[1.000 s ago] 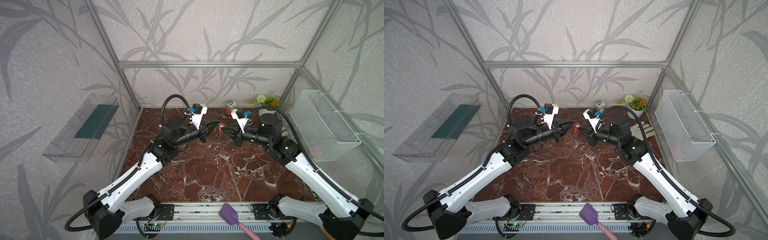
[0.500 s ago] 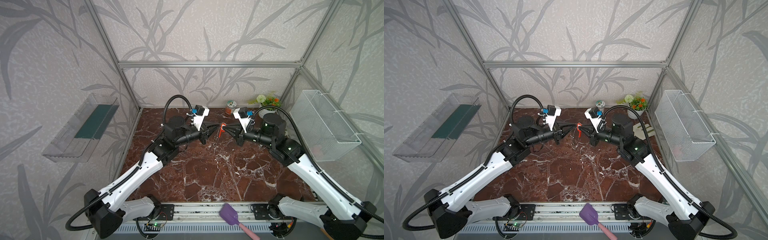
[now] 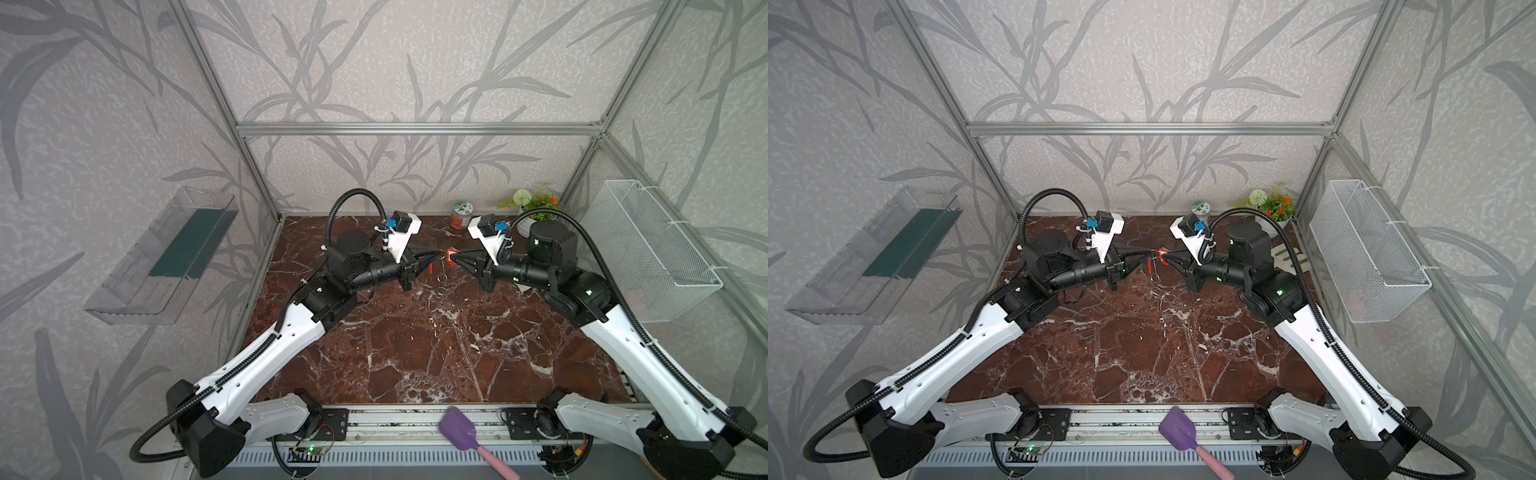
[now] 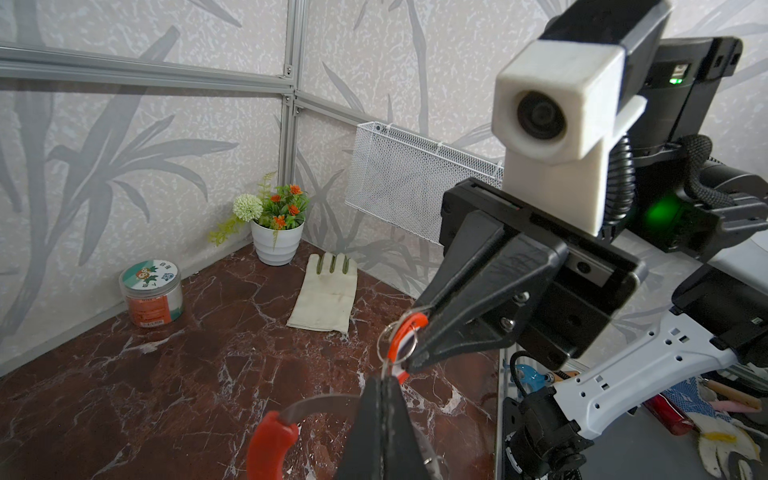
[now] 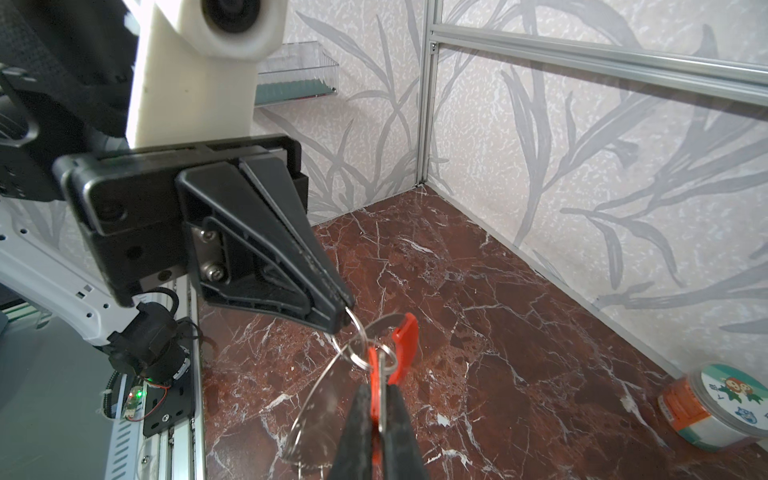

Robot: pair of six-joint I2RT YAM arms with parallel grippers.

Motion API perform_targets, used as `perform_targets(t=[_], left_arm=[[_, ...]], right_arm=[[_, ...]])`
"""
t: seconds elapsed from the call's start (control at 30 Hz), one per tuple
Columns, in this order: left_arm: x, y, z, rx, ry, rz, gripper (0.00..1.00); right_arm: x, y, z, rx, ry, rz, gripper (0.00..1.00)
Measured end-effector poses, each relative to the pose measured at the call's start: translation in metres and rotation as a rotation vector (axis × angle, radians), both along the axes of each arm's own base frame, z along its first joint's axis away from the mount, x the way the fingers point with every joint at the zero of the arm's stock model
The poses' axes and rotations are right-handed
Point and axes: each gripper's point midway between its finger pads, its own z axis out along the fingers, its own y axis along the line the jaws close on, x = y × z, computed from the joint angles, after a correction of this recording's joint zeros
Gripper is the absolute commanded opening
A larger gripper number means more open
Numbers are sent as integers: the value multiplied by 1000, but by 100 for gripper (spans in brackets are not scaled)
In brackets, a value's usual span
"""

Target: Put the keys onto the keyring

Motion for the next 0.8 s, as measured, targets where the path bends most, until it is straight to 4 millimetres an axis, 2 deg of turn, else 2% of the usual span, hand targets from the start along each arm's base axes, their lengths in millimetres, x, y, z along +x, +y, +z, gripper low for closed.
perform_targets(t=[0.5,0.8], left_arm=[[0,1,-2,6,12,-12,0],[7,-3,2,12,21,-17,0]], right_arm=[[1,1,-3,-61,-27,27,0],[5,6,10,-46,-36,44,0]])
